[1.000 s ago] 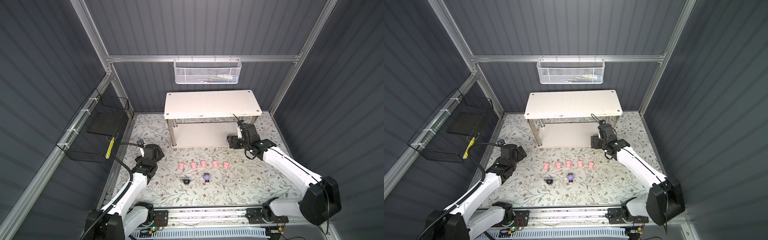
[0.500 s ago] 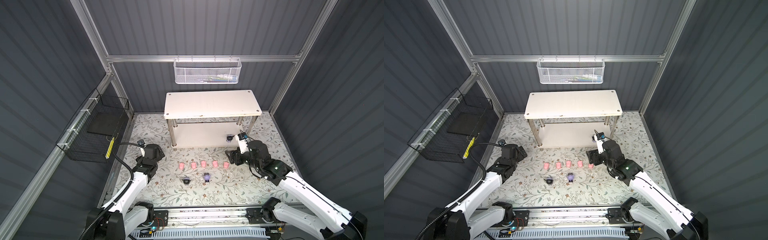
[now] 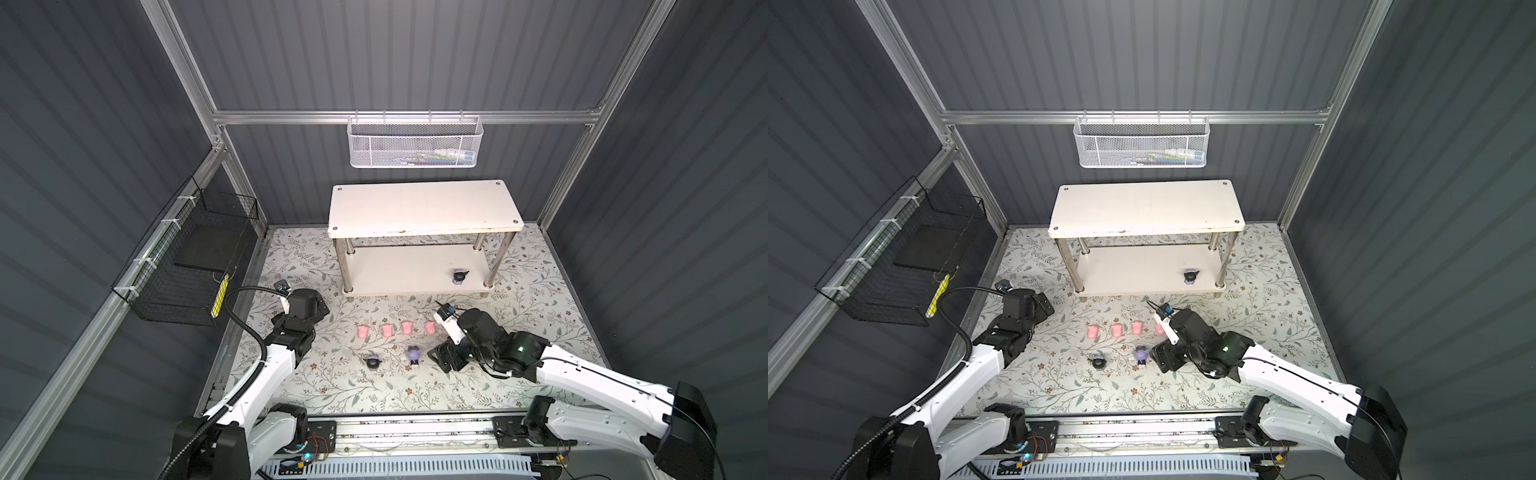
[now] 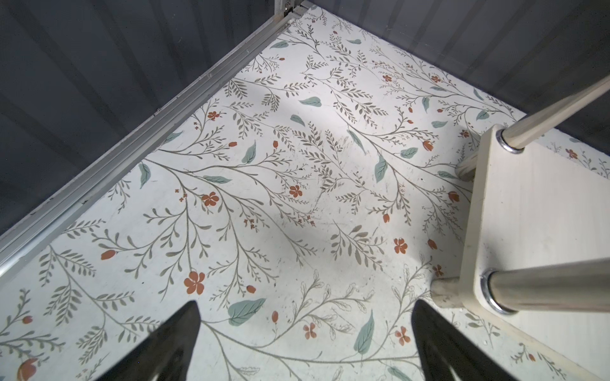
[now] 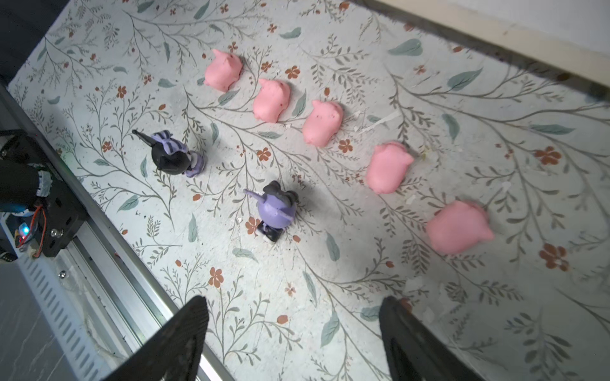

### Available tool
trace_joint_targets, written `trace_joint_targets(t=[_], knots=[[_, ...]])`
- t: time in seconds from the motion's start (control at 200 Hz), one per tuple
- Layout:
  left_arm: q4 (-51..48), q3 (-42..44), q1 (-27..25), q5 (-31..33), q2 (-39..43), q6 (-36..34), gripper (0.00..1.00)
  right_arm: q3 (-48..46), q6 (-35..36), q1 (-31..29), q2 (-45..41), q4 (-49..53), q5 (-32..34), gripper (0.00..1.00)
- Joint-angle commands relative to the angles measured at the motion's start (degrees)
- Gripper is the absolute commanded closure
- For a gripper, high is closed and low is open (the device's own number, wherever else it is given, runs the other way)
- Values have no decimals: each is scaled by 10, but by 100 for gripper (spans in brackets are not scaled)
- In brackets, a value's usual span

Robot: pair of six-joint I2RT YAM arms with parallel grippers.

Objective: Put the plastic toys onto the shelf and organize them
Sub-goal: 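Withdraw the right gripper from the shelf back over the remaining figurines, then lower the right gripper and close it on the next purple cat figurine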

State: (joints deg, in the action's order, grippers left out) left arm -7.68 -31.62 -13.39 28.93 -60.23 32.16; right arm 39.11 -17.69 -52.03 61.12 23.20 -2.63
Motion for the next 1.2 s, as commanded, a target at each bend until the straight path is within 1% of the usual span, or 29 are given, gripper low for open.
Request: trace_joint_targets(t=[0.0,0.16,0.255,0.45,0.7,0.93,1.055,1.196], knots=[[5,10,-1,-1,11,7,0,14,-19,-24,44,-18,11,16],[5,11,-1,-4,11,5,0,48,-35,-42,120,-25,28,17],[7,11,-1,-5,8,7,0,71,-32,-48,156,-25,40,16],[8,9,-1,-7,3,5,0,109,-21,-55,217,-25,37,16],[9,14,-1,-2,3,7,0,122,-19,-58,263,-22,31,17],[16,21,-1,-5,-4,10,0,138,-16,-60,292,-15,39,17],[17,20,-1,-5,-6,8,0,149,-14,-62,302,-12,44,20],[19,21,-1,-3,-8,7,0,161,-12,-62,322,-12,47,21]])
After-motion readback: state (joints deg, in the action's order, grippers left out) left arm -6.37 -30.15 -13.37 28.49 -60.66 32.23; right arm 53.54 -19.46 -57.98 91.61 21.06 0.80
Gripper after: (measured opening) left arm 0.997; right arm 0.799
